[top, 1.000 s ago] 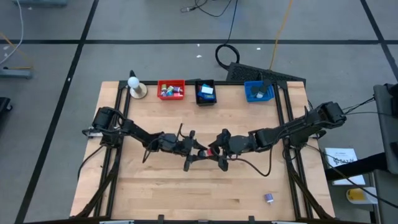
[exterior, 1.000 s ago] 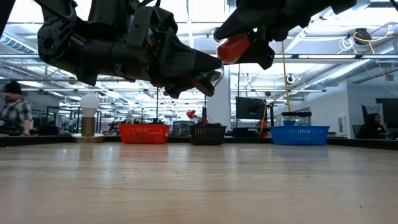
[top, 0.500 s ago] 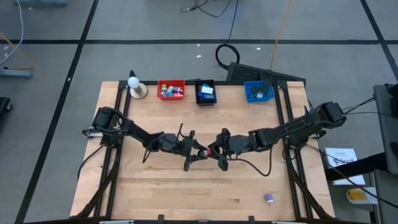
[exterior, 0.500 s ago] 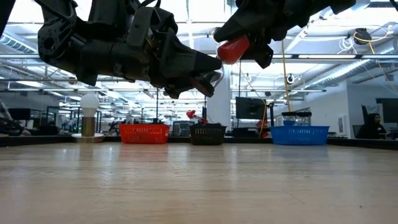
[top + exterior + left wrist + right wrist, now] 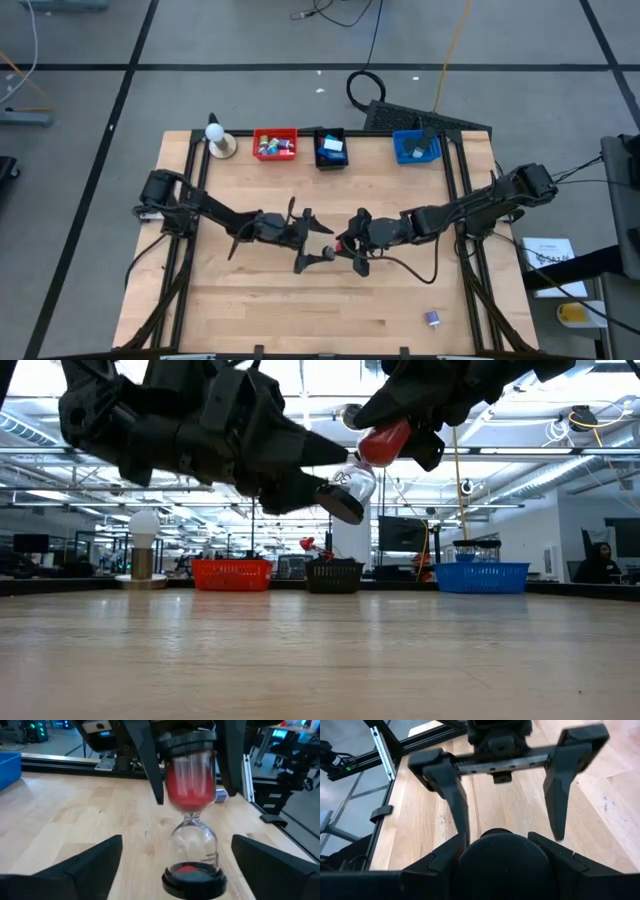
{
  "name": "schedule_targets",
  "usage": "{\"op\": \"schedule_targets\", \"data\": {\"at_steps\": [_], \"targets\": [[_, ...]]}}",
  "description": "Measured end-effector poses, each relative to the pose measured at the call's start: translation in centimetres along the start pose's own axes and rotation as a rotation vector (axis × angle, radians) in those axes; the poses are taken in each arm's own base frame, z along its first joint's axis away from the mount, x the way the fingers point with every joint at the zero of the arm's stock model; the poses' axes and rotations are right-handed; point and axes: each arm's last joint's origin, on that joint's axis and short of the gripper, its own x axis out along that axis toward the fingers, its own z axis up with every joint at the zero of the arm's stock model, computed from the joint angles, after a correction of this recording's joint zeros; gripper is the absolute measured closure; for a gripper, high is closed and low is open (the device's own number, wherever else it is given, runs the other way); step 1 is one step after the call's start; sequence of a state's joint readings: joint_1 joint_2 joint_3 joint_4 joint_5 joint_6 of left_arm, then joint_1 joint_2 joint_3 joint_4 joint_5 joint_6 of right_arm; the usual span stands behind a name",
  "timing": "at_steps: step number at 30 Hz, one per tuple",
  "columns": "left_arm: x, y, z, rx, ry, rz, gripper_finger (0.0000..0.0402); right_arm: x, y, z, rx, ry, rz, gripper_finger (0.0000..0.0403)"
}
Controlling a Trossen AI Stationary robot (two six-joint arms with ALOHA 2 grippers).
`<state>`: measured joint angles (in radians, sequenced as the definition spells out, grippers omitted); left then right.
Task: Pick & Place Office items
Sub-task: Put the pink hourglass into the blue bin
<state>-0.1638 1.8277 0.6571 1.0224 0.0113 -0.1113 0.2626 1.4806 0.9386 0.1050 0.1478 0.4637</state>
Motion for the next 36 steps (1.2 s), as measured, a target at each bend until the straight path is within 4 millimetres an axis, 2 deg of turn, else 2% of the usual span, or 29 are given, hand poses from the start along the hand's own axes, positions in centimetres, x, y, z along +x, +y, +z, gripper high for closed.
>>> {"op": "schedule_targets", "data": {"at_steps": [2, 4, 10, 14, 19, 27, 30, 36], "targets": [[-0.4, 0.0, 0.6, 0.013, 0.021, 0.024, 0.0011, -0.3, 0.0, 0.1, 0.0, 0.003, -0.003, 0.0209], [-0.9, 0.0, 1.3, 0.041, 0.048, 0.058, 0.0019, -0.8, -0.2, 0.2, 0.0, 0.012, -0.016, 0.0209], [-4.3, 0.0, 2.3, 0.08, 0.015, 0.089, 0.0084, -3.1, -2.2, 1.2, 0.045, 0.031, -0.15, 0.0209], [-6.8, 0.1, 1.1, 0.078, -0.036, 0.09, 0.0131, -4.6, -4.5, 1.5, 0.084, 0.077, -0.291, 0.0209], [-8.9, 0.3, -0.6, 0.05, -0.072, 0.113, 0.0175, -5.6, -8.7, 0.9, 0.132, 0.231, -0.517, 0.0209], [-9.6, 0.2, -1.1, 0.053, -0.081, 0.113, 0.0205, -6.1, -13.9, 1.8, 0.184, 0.266, -0.612, 0.0209], [-9.6, 0.2, -1.1, 0.055, -0.081, 0.113, 0.0209, -6.6, -15.5, 1.8, 0.202, 0.295, -0.659, 0.0209], [-9.6, 0.2, -1.1, 0.054, -0.081, 0.112, 0.0207, -6.2, -18.3, 1.2, 0.254, 0.37, -0.684, 0.0209]]}}
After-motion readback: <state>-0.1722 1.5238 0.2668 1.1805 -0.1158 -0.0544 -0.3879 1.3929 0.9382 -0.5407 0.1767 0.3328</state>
